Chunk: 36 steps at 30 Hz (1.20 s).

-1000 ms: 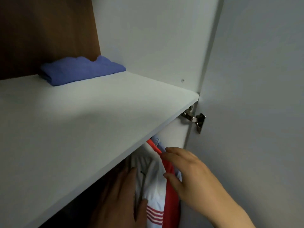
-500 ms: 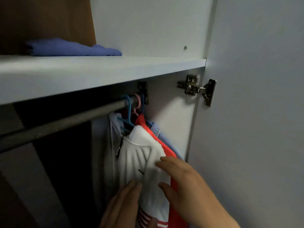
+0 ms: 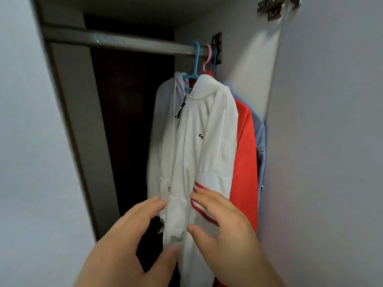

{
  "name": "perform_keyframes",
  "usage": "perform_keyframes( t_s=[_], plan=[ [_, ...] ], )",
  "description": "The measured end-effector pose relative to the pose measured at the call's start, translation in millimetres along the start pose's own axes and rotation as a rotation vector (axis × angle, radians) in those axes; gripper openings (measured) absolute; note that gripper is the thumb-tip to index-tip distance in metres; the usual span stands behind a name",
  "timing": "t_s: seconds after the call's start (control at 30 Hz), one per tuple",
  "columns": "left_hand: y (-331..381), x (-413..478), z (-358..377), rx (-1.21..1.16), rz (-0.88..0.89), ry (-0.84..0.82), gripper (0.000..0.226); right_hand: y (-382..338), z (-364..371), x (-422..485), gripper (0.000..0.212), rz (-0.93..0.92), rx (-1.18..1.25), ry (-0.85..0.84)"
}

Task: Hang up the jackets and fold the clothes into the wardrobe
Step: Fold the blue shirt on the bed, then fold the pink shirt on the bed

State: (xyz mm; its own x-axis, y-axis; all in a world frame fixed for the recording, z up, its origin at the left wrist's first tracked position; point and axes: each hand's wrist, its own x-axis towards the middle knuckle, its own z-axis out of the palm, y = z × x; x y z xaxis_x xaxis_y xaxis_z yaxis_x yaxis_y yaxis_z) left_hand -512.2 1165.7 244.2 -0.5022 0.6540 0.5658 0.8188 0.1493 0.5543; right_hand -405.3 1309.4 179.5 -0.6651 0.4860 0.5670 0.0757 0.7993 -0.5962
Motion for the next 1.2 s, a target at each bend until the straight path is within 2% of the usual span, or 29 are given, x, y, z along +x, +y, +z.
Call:
perform_keyframes(
  t_s=[0.07,0.1,0.2,0.3,0.67,0.9,1.03,1.2],
  plan=[
    [1.7,-64.9,-6.1,0.009,-0.119,0.093,0.056,-2.9,0.2,-25.5,0.061,-0.054,-0.032,-0.051],
    [3.0,-87.4,-17.0,0.111,-0.199,0.136,0.053,-7.4,0.3,-37.1,0.059,-0.069,-0.039,-0.088],
    [7.6,-142.4,-29.3,0.271,-0.25,0.063,0.052,-23.0,2.7,-66.0,0.056,-0.117,-0.026,-0.204],
    [1.5,-191.7,-53.1,0.311,-0.368,0.101,0.053,-43.0,5.2,-87.5,0.055,-0.171,-0.013,-0.287],
    [-7.3,-292.3,-110.5,0.544,-0.662,0.263,0.06,-115.0,78.9,-107.1,0.052,-0.508,0.099,-0.544],
    [7.7,-347.0,-138.8,0.713,-0.869,0.375,0.057,-168.5,138.5,-122.5,0.054,-0.671,0.286,-0.678],
    [23.4,-380.7,-152.9,0.812,-1.051,0.383,0.058,-198.1,175.6,-142.2,0.051,-0.751,0.378,-0.86],
    [43.1,-433.7,-160.2,0.92,-1.231,0.48,0.056,-239.2,205.9,-171.7,0.053,-0.856,0.426,-0.972]
  ],
)
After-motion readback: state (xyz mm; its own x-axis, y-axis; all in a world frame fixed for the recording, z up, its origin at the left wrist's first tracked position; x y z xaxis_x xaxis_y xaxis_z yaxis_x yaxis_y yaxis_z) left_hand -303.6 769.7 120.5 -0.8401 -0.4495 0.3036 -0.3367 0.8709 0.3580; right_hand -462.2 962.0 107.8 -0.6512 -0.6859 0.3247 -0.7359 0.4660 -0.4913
